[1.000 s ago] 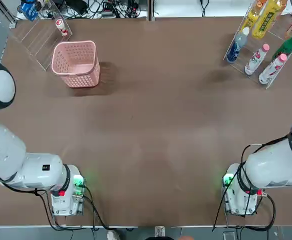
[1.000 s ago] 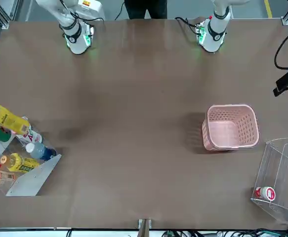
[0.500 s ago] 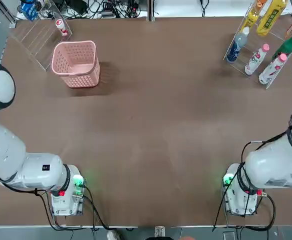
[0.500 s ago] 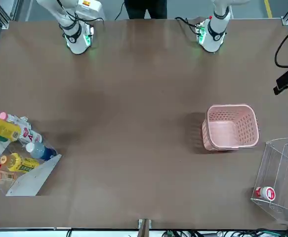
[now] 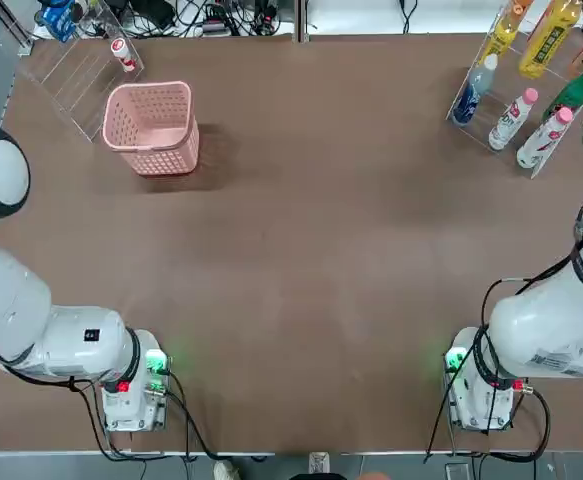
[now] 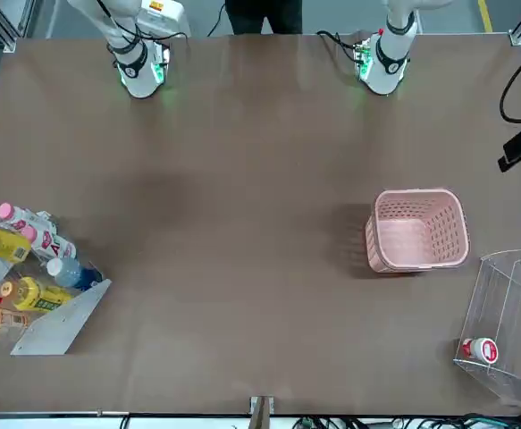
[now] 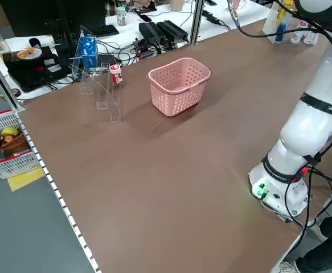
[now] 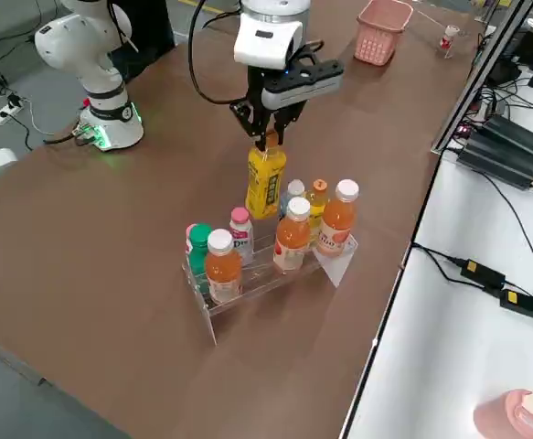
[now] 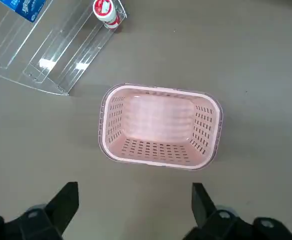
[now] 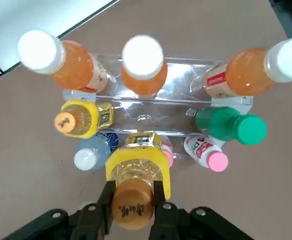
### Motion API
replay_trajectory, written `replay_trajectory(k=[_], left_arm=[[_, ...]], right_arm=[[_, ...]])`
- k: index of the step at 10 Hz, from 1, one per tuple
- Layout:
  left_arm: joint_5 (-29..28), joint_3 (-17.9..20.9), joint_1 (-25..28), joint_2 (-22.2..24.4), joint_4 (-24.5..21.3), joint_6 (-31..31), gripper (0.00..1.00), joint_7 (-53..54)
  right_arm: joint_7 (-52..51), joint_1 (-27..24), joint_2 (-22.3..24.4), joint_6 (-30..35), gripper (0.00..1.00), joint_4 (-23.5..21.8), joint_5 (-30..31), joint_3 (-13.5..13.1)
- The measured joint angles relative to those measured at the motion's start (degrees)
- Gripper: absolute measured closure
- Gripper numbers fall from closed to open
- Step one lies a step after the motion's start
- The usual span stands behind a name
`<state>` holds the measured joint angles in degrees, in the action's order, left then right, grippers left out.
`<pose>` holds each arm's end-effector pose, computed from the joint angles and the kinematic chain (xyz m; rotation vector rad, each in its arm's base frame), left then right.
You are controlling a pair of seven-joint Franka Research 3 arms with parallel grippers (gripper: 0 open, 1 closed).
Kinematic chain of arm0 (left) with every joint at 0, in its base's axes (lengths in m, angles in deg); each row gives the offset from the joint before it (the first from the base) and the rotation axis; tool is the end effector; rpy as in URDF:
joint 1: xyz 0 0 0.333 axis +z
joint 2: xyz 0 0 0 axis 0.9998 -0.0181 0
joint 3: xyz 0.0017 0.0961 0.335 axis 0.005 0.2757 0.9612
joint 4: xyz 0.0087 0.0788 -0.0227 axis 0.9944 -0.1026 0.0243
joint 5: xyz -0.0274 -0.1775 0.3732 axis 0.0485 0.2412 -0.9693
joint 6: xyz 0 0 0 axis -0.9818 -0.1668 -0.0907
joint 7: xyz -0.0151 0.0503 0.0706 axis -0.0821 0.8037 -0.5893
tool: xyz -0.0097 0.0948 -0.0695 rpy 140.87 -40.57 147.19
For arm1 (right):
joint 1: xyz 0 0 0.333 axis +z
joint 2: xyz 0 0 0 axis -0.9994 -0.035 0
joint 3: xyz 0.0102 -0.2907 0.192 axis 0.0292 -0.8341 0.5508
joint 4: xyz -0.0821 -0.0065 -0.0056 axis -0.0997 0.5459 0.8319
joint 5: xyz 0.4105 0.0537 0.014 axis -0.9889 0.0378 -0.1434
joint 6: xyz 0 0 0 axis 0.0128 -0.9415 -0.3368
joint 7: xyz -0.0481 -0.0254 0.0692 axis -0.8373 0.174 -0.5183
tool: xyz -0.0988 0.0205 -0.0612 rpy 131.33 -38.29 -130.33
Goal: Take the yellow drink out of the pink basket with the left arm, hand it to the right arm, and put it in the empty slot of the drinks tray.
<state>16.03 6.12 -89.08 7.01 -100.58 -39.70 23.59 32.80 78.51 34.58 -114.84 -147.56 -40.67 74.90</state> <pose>0.6092 0.0088 0.7027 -3.1341 -0.1995 -0.0191 0.6704 -0.2060 0.6141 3.0109 -0.8483 0.0797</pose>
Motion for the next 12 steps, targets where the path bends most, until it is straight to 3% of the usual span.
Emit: replay_trajectory(k=[12], left_arm=[[0.0,0.3,-0.1,0.0,0.0,0.0,0.00,0.0]], right_arm=[[-1.8,-0.6,-3.1,-1.2,0.66,0.2,-0.7,0.2]])
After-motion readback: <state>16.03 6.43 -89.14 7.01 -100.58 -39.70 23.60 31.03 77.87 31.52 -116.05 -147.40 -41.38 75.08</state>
